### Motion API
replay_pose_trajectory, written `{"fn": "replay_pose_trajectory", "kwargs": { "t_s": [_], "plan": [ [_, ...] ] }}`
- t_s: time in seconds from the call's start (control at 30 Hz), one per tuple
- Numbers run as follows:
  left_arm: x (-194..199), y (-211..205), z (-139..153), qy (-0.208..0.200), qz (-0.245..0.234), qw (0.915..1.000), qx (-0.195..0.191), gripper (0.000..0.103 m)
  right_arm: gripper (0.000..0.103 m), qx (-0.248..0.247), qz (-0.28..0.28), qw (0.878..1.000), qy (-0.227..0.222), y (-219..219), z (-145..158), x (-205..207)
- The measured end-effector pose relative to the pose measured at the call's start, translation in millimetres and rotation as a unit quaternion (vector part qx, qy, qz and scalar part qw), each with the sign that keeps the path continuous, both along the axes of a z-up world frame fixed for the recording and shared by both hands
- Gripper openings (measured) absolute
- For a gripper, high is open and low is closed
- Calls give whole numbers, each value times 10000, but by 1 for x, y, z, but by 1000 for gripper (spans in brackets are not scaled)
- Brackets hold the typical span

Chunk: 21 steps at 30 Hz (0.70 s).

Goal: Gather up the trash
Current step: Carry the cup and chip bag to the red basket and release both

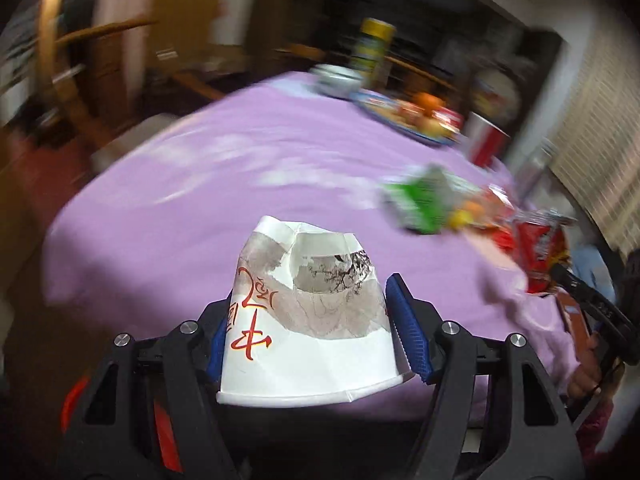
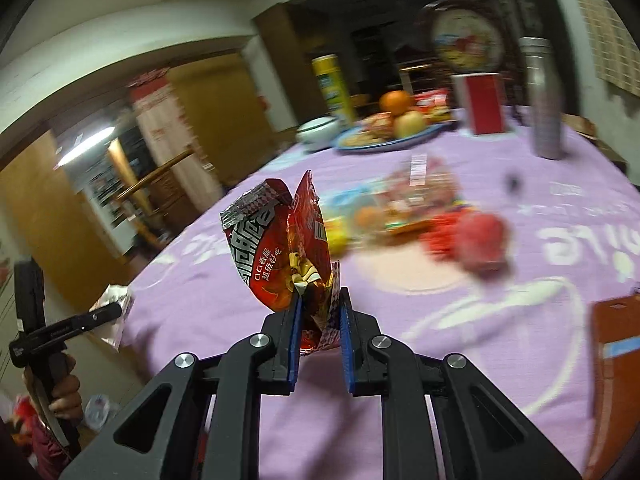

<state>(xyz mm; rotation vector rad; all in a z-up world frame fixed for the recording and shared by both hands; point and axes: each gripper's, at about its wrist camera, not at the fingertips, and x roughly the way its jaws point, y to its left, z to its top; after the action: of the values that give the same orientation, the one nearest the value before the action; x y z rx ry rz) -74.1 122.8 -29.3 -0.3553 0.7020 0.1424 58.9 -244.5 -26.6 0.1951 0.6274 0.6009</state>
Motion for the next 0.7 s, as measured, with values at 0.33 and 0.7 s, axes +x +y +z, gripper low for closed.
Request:
{"fn": "replay_pose_trajectory", "kwargs": {
  "t_s": [0.33, 0.7],
  "plan": [
    [-98, 99, -92, 1100, 1822, 9749, -656, 67, 17, -306, 1641, 9860, 57, 131, 18, -29],
    [-155, 156, -130, 1568, 3133, 9351, -530, 92, 17, -1088, 3196, 9408, 299, 275, 6, -95]
  ]
}}
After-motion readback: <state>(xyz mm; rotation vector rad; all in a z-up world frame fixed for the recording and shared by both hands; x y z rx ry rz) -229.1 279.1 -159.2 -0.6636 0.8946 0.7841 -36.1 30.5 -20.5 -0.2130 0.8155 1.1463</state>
